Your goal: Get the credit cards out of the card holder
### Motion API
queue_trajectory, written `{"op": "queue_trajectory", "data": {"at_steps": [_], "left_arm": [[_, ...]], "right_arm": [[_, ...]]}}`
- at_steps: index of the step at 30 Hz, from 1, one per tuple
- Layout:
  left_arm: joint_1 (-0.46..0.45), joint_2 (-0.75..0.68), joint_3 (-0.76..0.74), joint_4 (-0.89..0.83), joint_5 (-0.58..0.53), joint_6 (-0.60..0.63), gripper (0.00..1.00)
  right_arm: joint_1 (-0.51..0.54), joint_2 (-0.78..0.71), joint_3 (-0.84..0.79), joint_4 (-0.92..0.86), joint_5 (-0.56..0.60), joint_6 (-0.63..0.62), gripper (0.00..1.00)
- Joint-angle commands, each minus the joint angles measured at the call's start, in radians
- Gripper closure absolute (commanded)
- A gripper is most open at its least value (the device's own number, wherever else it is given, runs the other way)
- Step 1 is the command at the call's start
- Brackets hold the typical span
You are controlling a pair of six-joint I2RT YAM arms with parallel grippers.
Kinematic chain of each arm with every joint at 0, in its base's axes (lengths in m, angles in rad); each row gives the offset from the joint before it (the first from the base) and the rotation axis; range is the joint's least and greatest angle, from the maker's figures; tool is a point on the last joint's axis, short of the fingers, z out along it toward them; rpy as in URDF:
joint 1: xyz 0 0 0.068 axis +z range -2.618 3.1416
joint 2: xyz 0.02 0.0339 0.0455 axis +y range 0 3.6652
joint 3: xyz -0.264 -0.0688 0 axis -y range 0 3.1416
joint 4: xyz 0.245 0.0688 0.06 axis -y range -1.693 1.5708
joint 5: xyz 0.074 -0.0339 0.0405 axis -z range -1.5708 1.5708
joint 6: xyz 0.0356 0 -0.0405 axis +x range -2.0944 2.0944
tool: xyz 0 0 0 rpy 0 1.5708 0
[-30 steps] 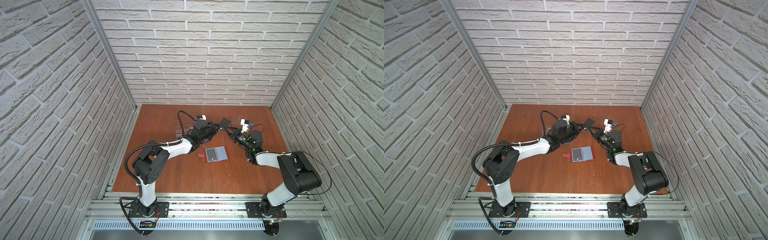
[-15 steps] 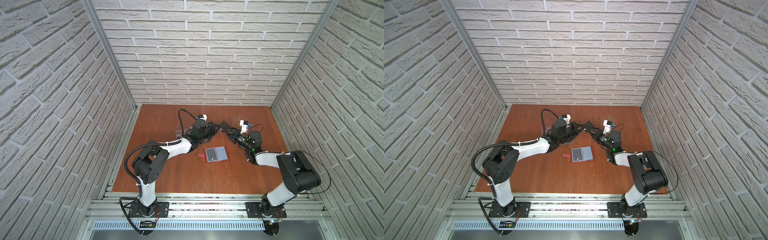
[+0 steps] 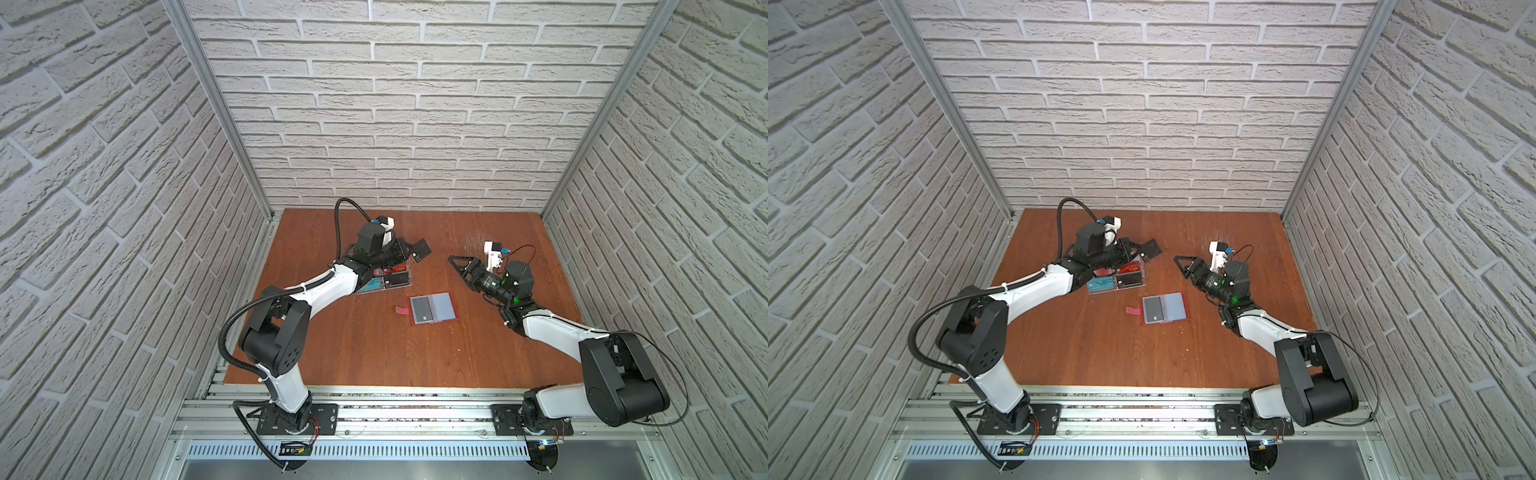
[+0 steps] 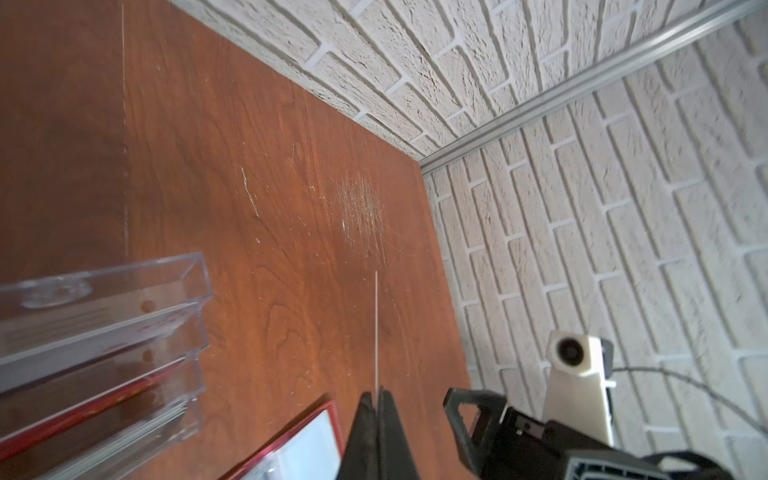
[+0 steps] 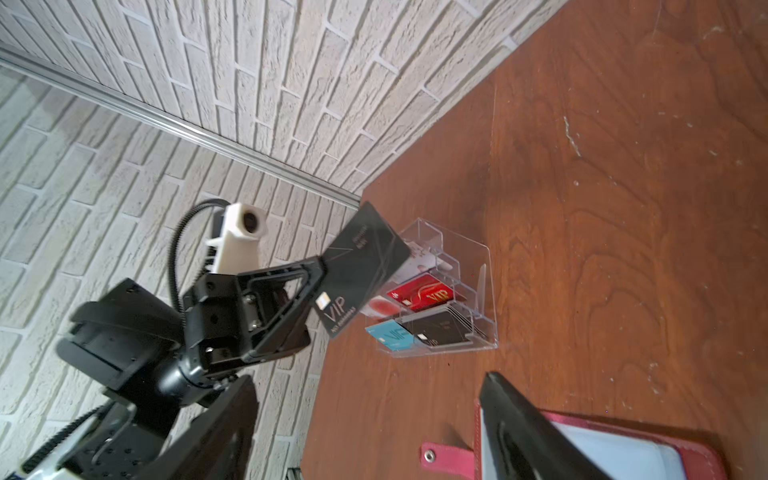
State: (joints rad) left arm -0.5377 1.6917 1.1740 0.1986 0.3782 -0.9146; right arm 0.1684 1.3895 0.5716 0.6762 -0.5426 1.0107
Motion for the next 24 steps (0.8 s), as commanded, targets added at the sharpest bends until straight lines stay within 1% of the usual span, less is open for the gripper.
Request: {"op": "queue_trajectory", "data": {"at_steps": [1, 5, 6, 10, 13, 16, 20, 24], "left_arm": [[-0.004, -0.09, 0.007, -0.083, -0.027, 0.286, 1.0], [-0.003, -0.155, -0.074, -0.067, -0.063, 0.51, 1.0], [-0.002, -0.167, -0.094, -0.062, -0.067, 0.567, 1.0], [0.001, -0.185, -0.172, -0.021, -0.043, 0.791, 1.0], [0.004, -0.172, -0.211, 0.002, -0.008, 0.927, 1.0], [0.03, -0.135, -0.206, 0.001, 0.065, 0.991, 1.0], [0.076, -0.106, -0.203, 0.052, 0.169, 1.008, 1.0], [0.099, -0.083, -0.202, 0.051, 0.232, 1.118, 1.0]], "right_arm": [[-0.002, -0.034, 0.043, -0.162, -0.031, -0.125, 0.1], [0.0, -0.063, 0.083, -0.309, -0.036, -0.232, 0.08], [0.001, -0.068, 0.092, -0.337, -0.041, -0.256, 0.06], [0.002, -0.073, 0.109, -0.402, -0.062, -0.313, 0.05], [0.008, -0.058, 0.112, -0.411, -0.086, -0.331, 0.05], [0.021, -0.035, 0.124, -0.432, -0.1, -0.356, 0.04], [0.035, -0.019, 0.13, -0.441, -0.101, -0.378, 0.04], [0.045, 0.013, 0.15, -0.46, -0.109, -0.405, 0.04]]}}
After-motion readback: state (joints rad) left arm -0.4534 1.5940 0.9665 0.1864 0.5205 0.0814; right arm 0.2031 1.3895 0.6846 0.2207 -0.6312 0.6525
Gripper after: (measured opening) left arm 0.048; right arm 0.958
